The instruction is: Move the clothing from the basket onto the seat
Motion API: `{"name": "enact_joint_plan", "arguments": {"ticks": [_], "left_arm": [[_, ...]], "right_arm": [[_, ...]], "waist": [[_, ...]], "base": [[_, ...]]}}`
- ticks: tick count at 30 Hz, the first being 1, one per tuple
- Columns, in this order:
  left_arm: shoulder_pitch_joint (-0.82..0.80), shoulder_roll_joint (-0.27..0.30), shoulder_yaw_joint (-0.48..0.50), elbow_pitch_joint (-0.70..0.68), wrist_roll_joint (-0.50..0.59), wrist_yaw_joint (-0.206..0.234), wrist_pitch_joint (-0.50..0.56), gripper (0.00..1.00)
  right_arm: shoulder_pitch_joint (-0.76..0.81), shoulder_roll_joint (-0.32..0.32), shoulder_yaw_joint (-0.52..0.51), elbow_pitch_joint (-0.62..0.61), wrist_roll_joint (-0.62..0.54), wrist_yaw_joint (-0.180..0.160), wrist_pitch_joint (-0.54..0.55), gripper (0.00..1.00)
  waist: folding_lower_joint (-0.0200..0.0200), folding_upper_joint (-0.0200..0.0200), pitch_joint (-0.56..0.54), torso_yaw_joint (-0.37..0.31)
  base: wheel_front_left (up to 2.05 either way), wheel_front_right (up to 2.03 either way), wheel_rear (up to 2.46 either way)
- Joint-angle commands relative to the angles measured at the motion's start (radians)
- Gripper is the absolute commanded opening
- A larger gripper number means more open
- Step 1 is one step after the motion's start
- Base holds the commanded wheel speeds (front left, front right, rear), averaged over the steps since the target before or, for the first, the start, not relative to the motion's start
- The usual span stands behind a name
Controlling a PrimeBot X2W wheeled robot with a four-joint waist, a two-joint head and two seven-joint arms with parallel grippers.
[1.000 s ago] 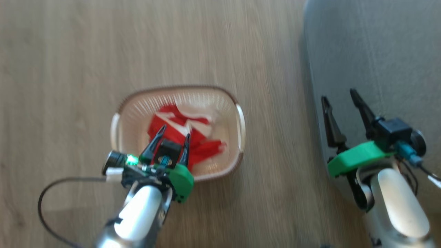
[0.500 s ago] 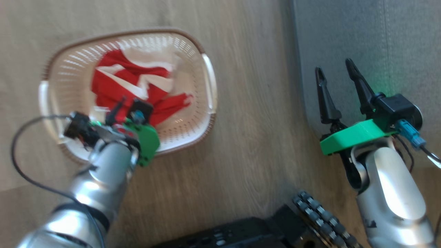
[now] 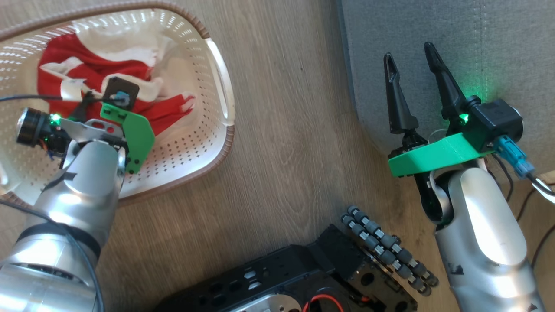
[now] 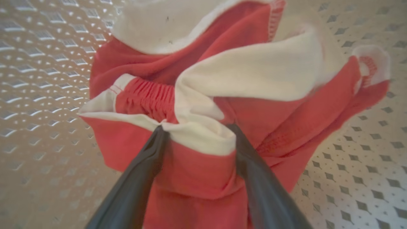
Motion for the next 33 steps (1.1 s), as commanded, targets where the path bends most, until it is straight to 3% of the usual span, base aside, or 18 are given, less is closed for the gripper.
{"name": "enact_joint_plan", "arguments": {"ticks": [1, 5, 6, 7, 8, 15, 19, 33], "left_arm": [[0.011, 0.027, 0.012, 0.003, 0.001, 0.011, 0.024, 1.00], [-0.003, 0.028, 0.009, 0.004, -0.003, 0.013, 0.061, 1.00], [-0.005, 0.025, 0.011, 0.004, -0.009, 0.003, 0.082, 0.79], [-0.007, 0.023, 0.012, 0.004, -0.015, -0.007, 0.095, 0.04], [-0.010, 0.022, 0.015, 0.004, -0.020, -0.013, 0.099, 0.00], [-0.014, 0.033, 0.005, 0.005, -0.028, -0.018, 0.087, 0.00], [0.009, 0.008, 0.001, 0.005, -0.039, -0.021, 0.052, 0.00], [0.160, -0.063, 0.024, -0.020, -0.112, -0.020, -0.178, 0.00]], "right_arm": [[0.034, -0.011, 0.002, 0.009, 0.015, 0.001, 0.003, 1.00], [0.039, -0.010, 0.003, 0.003, 0.015, 0.001, 0.003, 1.00], [0.040, -0.010, 0.003, 0.003, 0.015, 0.001, 0.003, 1.00], [0.040, -0.010, 0.002, 0.003, 0.014, 0.001, 0.003, 1.00], [0.039, -0.010, 0.002, 0.004, 0.014, 0.001, 0.003, 1.00], [0.017, -0.009, 0.011, 0.006, 0.025, 0.001, 0.003, 1.00], [0.016, -0.009, 0.006, 0.018, 0.016, 0.001, 0.003, 1.00], [0.044, -0.013, 0.004, 0.083, -0.009, 0.001, 0.003, 1.00]], "waist": [[0.0000, 0.0000, 0.009, -0.004], [0.0000, 0.0000, 0.016, 0.000], [0.0000, 0.0000, 0.018, 0.001], [0.0000, 0.0000, 0.019, 0.003], [0.0000, 0.0000, 0.020, 0.004], [0.0000, 0.0000, 0.010, 0.009], [0.0000, 0.0000, -0.040, 0.046], [0.0000, 0.0000, -0.398, 0.185]], "base": [[0.00, 0.00, 0.00], [0.00, 0.00, 0.00], [0.00, 0.00, 0.00], [0.00, 0.00, 0.00], [0.00, 0.00, 0.00], [0.00, 0.00, 0.00], [0.00, 0.00, 0.00], [0.00, 0.00, 0.00]]}}
